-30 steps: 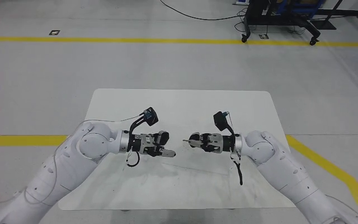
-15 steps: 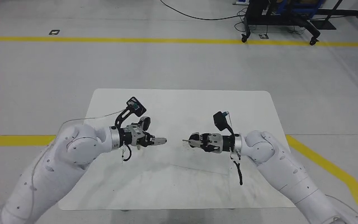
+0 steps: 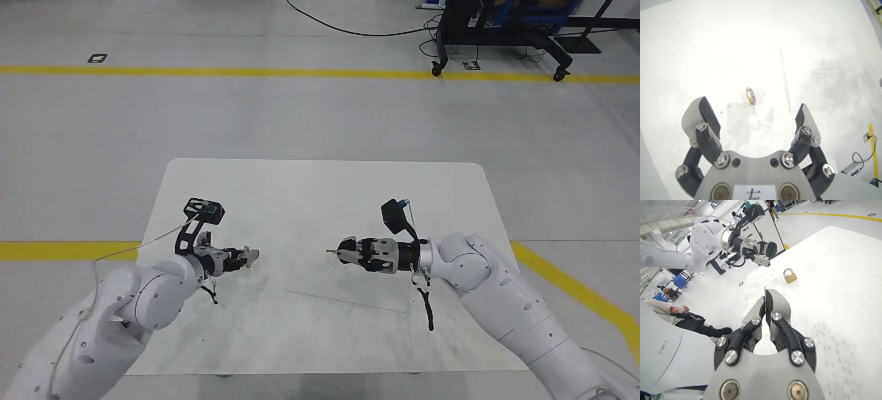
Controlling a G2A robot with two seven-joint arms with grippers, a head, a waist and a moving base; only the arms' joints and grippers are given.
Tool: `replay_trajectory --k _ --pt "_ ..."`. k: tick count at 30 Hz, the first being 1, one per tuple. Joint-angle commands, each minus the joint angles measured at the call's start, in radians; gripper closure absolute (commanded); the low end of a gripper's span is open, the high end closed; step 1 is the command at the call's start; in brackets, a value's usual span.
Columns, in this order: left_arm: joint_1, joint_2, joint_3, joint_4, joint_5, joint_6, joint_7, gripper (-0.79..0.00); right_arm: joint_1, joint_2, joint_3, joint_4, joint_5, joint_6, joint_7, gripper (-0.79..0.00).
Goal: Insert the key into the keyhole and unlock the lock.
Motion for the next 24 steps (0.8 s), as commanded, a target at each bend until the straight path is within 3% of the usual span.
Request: replay_trajectory --k 1,3,5,14,21,24 --pt "-0.050 -0.018 0.061 0.027 0.015 0.029 -0.022 -0.785 0.000 0.000 0.000 0.000 0.000 0.000 0.000 0.000" --pt "-0.095 -0.034 0.106 0.058 0.028 0.039 -0.039 -0.760 0.000 0.000 0.000 0.000 0.000 0.000 0.000 0.000" --pt "-0.134 -0.049 0.142 0.087 0.035 0.042 -0.049 -0.680 0.000 0.000 0.000 0.000 0.000 0.000 0.000 0.000" --pt "-0.281 -0.113 0.272 0.217 0.084 0.088 -0.156 -0.554 0.000 0.000 0.000 0.000 0.000 0.000 0.000 0.000" --pt "-0.333 -0.152 0.330 0.280 0.077 0.103 -0.187 -0.471 0.000 0.000 0.000 0.000 0.000 0.000 0.000 0.000" --pt "-0.343 -0.164 0.341 0.301 0.073 0.109 -0.195 -0.372 0.000 0.000 0.000 0.000 0.000 0.000 0.000 0.000"
